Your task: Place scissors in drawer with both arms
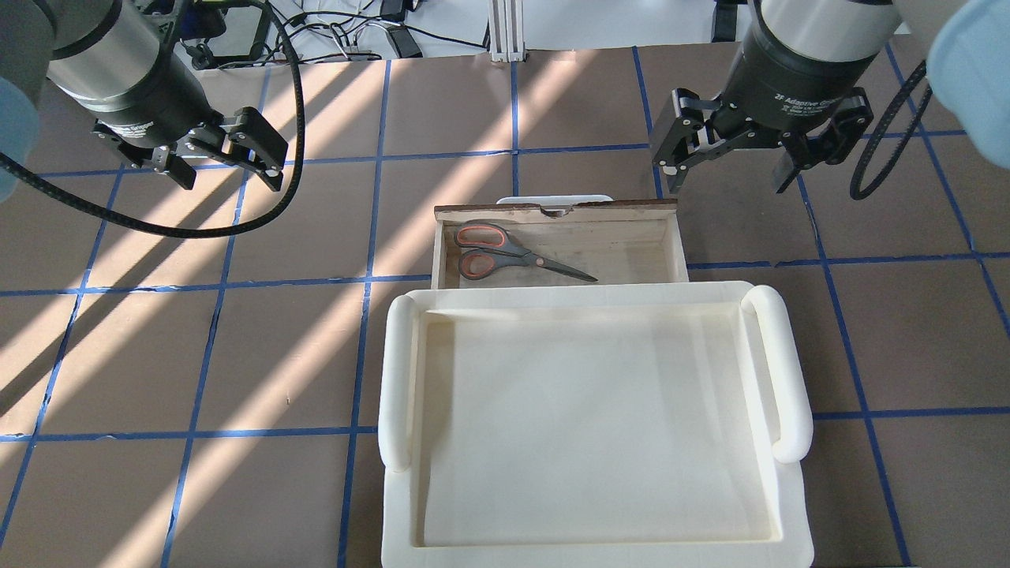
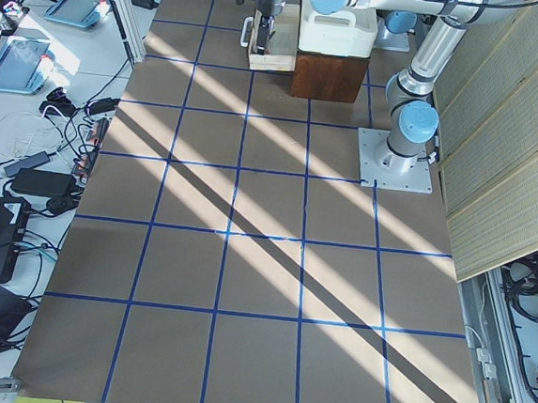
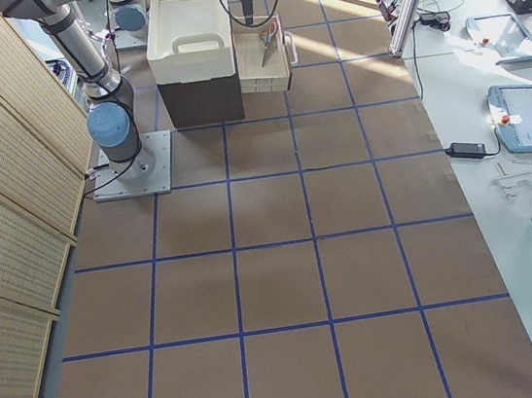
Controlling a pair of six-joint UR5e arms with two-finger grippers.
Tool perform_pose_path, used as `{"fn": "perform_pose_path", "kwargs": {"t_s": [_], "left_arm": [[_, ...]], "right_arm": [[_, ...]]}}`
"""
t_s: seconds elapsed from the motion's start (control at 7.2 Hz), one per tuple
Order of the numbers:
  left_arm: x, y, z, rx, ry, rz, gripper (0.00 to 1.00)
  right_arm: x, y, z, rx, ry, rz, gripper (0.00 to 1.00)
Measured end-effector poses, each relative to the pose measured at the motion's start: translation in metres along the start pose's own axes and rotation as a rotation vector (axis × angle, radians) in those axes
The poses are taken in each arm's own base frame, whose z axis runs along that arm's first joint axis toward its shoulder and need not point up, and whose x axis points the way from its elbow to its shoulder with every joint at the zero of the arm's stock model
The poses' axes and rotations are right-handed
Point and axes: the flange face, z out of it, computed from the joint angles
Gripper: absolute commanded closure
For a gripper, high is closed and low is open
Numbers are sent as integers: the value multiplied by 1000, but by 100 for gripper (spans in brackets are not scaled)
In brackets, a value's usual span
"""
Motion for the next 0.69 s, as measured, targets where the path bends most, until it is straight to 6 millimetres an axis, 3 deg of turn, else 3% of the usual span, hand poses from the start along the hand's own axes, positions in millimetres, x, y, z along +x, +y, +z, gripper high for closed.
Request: {"fn": "perform_pose_path", "kwargs": {"t_s": [0.69], "left_arm": [[0, 11, -3, -29, 2, -112, 0]], "right_arm": [[0, 0, 0, -1, 0, -3, 0]]}}
